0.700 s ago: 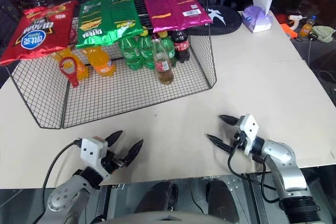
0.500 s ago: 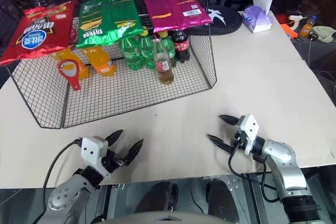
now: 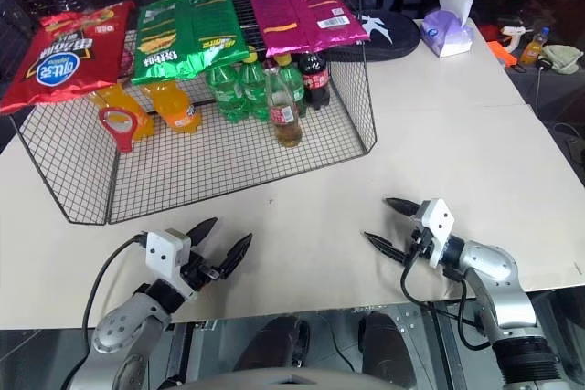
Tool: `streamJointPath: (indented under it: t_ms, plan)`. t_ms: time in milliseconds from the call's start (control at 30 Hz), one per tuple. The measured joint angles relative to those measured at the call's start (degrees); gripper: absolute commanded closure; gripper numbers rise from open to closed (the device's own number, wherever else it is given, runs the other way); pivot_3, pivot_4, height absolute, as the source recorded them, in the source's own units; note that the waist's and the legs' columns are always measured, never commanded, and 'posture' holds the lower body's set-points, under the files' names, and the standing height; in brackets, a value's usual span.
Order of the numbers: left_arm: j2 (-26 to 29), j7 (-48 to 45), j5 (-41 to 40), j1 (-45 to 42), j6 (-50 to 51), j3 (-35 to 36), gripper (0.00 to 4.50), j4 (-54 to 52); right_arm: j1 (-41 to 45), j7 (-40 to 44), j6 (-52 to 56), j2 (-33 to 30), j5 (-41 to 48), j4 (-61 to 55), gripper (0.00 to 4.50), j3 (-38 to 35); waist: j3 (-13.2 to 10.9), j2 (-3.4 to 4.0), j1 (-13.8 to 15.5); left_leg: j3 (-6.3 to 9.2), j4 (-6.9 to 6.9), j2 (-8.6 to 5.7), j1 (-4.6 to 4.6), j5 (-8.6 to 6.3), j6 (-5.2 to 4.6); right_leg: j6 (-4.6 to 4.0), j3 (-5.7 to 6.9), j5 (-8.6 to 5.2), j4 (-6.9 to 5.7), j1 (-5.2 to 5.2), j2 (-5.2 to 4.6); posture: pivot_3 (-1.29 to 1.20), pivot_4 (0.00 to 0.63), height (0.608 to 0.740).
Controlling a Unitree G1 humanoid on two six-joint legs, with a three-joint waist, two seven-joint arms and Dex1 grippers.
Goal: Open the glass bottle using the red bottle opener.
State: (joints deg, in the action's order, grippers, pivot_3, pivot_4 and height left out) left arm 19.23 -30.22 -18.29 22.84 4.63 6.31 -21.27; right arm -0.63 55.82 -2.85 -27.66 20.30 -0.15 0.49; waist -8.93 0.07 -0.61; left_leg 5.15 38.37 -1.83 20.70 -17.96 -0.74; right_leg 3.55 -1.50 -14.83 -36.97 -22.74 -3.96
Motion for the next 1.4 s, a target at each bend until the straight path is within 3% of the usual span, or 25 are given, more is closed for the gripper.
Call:
streamJointPath:
  t_ms: [300,633,1400]
  plan:
    - [-1.6,3.5,-3.5,-4.6,0.1,5.4,0.00,-0.8,2.9,0.6,3.7,2.0,4.3,-5.2,0.04,0.9,0.0,0.00,0.0,0.03,0.01,0.02,0.01,0.01,0.01,0.00,0.03,0.00,-0.03,-0.01,0.00,0.00,0.150,0.740]
    - [2.0,14.5,-0.8,-20.8,-0.1,16.5,0.00,3.0,10.0,-2.0,12.2,5.9,11.2,-19.2,0.04,5.5,0.0,-0.20,0.1,0.15,0.04,-0.08,0.07,0.02,0.03,0.01,0.12,0.01,-0.05,-0.07,0.18,0.00,0.150,0.740]
    - [3.8,21.9,8.3,-32.0,-4.1,17.0,0.00,15.3,10.5,-6.9,13.7,6.8,9.9,-21.3,0.04,5.8,0.0,-0.25,0.0,0.03,0.04,-0.08,0.16,0.02,0.04,0.01,0.01,0.01,-0.18,-0.28,0.19,0.00,0.150,0.740]
